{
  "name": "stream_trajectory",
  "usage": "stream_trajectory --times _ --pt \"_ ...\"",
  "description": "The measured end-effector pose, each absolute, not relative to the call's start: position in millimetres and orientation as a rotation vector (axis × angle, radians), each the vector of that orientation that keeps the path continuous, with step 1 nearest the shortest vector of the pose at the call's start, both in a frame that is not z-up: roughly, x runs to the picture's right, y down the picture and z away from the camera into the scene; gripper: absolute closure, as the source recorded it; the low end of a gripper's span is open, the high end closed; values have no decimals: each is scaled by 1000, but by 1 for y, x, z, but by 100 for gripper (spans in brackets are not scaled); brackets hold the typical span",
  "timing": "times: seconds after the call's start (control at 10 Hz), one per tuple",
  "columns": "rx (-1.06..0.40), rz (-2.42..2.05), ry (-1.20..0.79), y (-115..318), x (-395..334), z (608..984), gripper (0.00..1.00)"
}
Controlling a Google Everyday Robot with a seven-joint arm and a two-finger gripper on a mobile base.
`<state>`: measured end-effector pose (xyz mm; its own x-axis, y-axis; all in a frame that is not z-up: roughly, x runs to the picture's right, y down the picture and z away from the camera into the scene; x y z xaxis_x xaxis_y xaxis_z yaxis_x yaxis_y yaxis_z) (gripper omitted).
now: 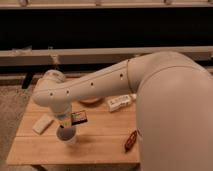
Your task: Place the eraser in the ceramic cup
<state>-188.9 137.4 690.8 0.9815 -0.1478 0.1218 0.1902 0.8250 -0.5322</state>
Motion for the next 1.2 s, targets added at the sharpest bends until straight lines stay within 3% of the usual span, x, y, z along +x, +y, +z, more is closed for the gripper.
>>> stream_trajectory --times 0.3,0.4,0.7,1.2 --pt "-567 -196 -65 137 -191 689 75" --pt "-565 -201 -61 137 -191 687 76" --pt "-563 -219 -58 138 -195 678 99" --pt "-571 -287 -89 153 -216 648 100"
